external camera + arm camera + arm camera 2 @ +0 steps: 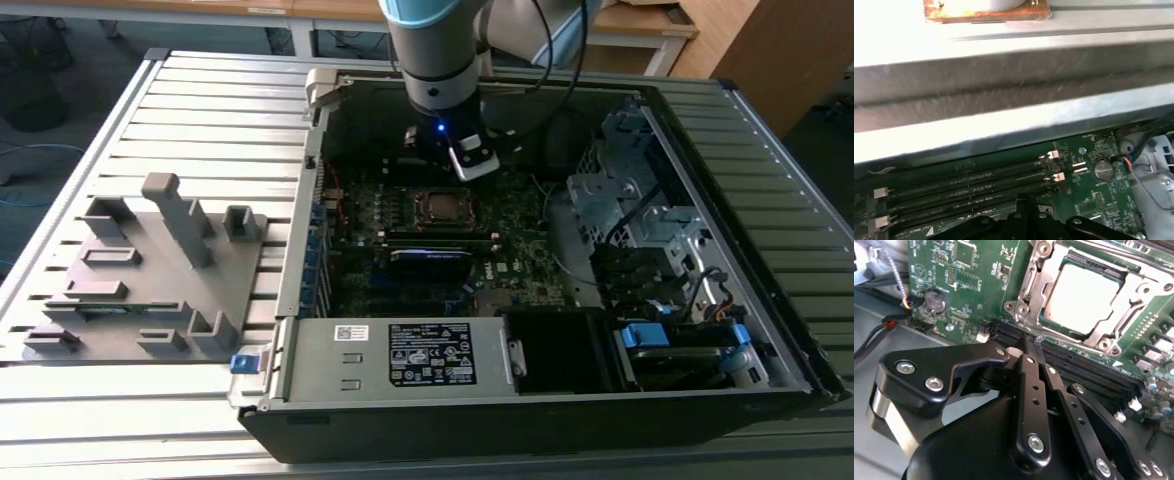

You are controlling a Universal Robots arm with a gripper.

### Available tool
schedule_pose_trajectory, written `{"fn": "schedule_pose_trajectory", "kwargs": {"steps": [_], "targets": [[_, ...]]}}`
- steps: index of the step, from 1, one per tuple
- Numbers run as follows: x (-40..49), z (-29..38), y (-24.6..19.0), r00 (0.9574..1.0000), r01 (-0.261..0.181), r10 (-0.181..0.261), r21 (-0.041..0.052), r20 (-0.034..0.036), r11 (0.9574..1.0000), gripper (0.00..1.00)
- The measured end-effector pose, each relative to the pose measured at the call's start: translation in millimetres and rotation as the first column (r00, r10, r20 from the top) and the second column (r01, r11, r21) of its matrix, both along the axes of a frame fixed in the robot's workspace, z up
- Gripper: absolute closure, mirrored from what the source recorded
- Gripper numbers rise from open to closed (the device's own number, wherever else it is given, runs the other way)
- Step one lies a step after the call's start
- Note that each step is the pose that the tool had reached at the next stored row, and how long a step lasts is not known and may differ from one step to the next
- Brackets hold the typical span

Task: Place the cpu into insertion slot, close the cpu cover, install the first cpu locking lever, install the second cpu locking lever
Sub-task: 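Install the first cpu locking lever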

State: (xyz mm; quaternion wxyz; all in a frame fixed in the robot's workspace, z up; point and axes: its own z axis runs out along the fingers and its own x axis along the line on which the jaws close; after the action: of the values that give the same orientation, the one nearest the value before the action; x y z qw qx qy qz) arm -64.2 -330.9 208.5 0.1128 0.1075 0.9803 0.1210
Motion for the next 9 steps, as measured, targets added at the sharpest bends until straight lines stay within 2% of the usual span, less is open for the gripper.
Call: {"fn": "schedule_pose_trajectory", "kwargs": {"steps": [5,9], "targets": [[0.0,11.6,0.0,1.0,0.0,0.0,-0.0001,-0.0001,1.0,0.9],[0.0,13.4,0.0,1.0,0.0,0.0,0.0002,0.0002,1.0,0.9]]}}
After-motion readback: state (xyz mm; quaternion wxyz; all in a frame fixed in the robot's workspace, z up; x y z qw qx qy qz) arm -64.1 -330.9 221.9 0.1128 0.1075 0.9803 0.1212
